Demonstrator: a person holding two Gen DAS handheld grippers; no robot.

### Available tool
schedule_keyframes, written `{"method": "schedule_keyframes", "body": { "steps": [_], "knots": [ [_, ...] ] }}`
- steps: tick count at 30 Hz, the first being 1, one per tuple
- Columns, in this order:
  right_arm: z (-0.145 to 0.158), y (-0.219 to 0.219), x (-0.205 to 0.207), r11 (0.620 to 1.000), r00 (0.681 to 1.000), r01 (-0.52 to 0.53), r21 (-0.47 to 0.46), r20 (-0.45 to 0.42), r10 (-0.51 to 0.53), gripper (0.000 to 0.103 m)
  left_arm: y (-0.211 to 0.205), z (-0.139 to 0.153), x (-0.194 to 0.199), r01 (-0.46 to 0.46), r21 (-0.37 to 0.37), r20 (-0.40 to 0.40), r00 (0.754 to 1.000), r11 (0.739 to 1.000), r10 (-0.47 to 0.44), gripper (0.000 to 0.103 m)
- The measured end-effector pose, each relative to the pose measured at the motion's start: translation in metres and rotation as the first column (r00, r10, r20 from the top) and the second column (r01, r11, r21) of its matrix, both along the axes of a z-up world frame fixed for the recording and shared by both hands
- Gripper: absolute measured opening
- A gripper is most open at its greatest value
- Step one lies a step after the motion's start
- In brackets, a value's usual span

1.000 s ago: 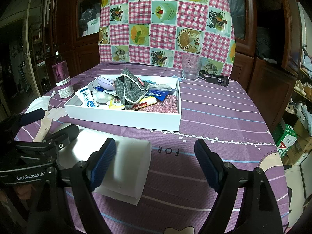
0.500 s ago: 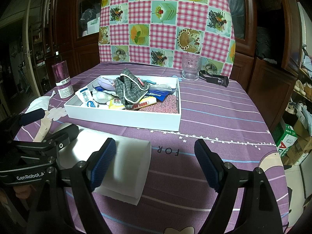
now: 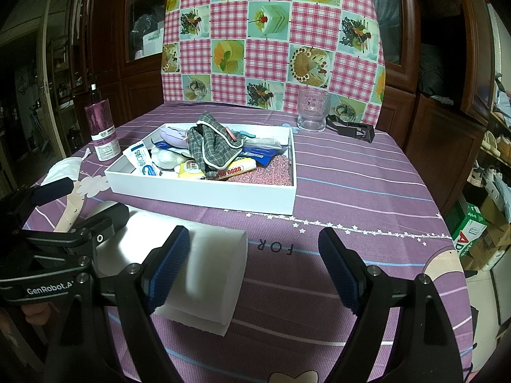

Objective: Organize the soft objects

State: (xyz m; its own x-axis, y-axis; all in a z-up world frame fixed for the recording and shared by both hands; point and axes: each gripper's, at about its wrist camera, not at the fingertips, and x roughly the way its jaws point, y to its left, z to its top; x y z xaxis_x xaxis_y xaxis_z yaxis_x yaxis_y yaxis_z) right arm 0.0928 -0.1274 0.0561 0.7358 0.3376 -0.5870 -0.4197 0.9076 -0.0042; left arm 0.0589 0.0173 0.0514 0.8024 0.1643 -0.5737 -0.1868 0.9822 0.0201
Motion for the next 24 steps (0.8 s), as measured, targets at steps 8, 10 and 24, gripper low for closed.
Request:
{"method": "schedule_keyframes", "body": {
  "steps": [8, 10, 24],
  "knots": [
    [0.0001, -0.0006, 0.0001, 1.0, 1.0, 0.0, 0.0, 0.0, 0.0, 0.083, 0.0006, -0.0002, 0.0003, 0.001, -0.003, -0.001, 1.0, 1.0, -0.001, 0.103],
    [-0.0001, 0.0002, 0.0, 1.0, 1.0, 0.0, -0.001, 0.001, 0.0, 0.083, 0.0007, -0.0003, 0.0004, 0.0, -0.002, 0.0, 1.0, 1.0, 0.0, 0.103],
    [0.0003, -0.0008, 0.0003, 1.0, 1.0, -0.001, 0.0, -0.001, 0.001, 0.083, 0.001, -0.001, 0.0009, 0.003, -0.009, -0.002, 1.0, 1.0, -0.003, 0.103]
  ]
}}
